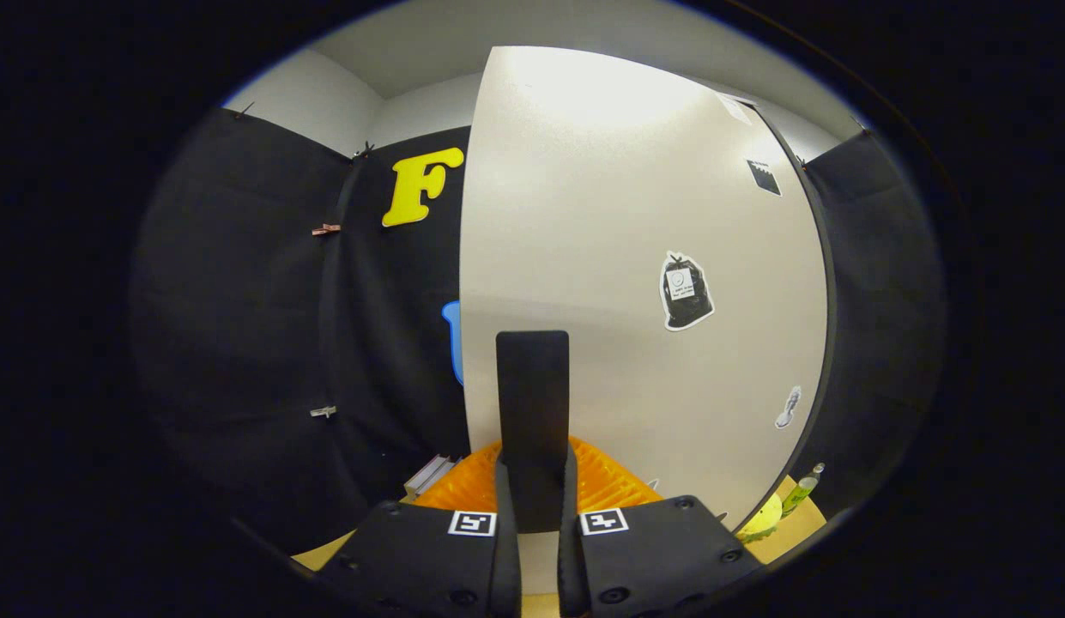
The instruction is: Open the shoe cabinet door, grab the shoes and put them into the shoe cabinet, then close the shoe cabinet door.
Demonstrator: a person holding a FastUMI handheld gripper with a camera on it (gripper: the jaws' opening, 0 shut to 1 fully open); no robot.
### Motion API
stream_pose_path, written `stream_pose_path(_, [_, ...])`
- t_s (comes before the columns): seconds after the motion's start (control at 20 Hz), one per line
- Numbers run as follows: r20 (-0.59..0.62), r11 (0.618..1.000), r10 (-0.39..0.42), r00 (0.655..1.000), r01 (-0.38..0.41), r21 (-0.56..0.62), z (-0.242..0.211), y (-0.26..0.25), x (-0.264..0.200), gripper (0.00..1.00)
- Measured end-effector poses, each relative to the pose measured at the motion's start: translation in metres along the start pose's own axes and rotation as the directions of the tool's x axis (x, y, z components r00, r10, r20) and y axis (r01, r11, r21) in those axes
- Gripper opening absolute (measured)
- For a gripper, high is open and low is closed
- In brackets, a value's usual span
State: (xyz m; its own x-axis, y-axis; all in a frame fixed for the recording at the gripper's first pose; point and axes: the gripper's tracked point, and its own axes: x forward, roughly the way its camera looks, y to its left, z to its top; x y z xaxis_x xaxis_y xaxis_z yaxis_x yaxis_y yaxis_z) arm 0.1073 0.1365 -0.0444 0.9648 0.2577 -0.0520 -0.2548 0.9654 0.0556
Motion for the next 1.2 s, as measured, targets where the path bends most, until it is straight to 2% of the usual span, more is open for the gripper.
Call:
stream_pose_path(0.5, [-0.005, 0.999, 0.025, 1.0, -0.025, 0.036, 0.009, -0.042, -0.081, 0.2])
stream_pose_path(1.05, [-0.028, 0.999, -0.023, 0.999, 0.023, 0.024, 0.015, -0.094, -0.133, 0.2])
stream_pose_path(1.2, [-0.024, 0.997, -0.077, 0.997, 0.077, 0.016, 0.015, -0.113, -0.143, 0.2])
